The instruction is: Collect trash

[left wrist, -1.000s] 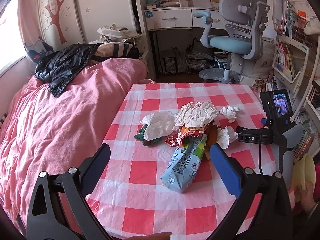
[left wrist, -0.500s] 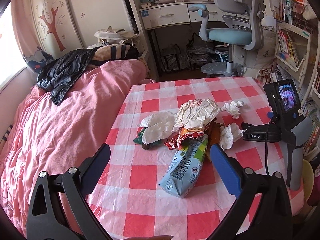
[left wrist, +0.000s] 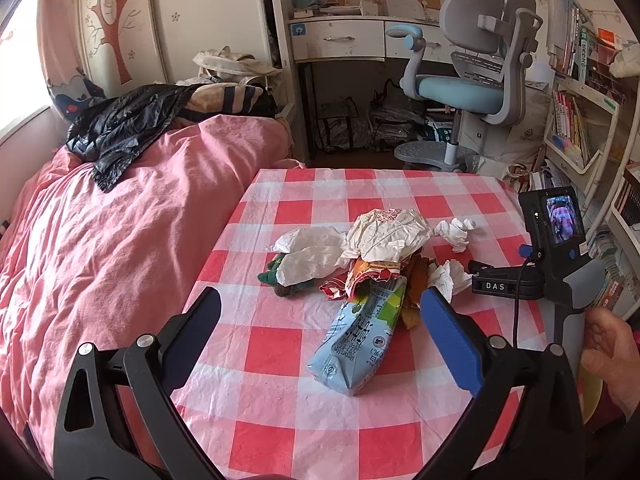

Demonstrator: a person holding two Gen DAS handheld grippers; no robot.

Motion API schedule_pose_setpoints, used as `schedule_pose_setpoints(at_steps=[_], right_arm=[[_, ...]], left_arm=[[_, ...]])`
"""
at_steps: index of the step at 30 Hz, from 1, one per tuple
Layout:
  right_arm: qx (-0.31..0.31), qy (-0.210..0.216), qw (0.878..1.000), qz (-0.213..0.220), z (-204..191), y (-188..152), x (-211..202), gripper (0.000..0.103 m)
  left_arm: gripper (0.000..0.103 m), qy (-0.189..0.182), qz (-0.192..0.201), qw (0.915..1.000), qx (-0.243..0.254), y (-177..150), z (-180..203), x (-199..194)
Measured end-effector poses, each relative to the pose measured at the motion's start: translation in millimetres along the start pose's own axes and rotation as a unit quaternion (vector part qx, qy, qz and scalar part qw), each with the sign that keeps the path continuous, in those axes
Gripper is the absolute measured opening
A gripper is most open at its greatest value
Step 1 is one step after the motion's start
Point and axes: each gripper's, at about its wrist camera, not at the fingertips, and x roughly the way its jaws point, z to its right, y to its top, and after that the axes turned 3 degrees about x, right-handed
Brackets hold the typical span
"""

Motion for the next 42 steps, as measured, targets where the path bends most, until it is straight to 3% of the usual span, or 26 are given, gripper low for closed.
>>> schedule_pose_setpoints(at_steps=[7,16,22,26,28,34,42], right_arm=[[0.000,0.000,1.000,0.000,1,0,0,0.096],[0.009,0.003,1.000,-0.005,-2,-10,-19,0.096],[0.001,-0.033,0.993,0.114,-4,-11,-100,0.096],[-0.003,-0.016,0.972,0.233,-13,-31,-169,0.096],[-0.012,-0.007,0.963,0.271,-18,-47,-188,0.096],[-0.030,0.027,0.961,0.274,-32,-60,-200,0.096],[-0.068,0.028,0.960,0.271,-52,-59,-196,0.096]], left_arm=[[0.097,0.015,0.008,0.9999,0.003,6,-11,-4],[0.097,-0.001,0.011,0.9998,-0.016,8,-23,-5],[0.097,0.004,0.030,0.9989,-0.036,7,-32,-12],[0.097,0.007,0.049,0.9976,-0.047,3,-33,-16],[0.097,0.020,0.062,0.9964,-0.055,0,-34,-20],[0.097,0.004,0.036,0.9992,-0.019,3,-27,-16],[0.097,-0.014,0.049,0.9980,-0.037,6,-30,-21]])
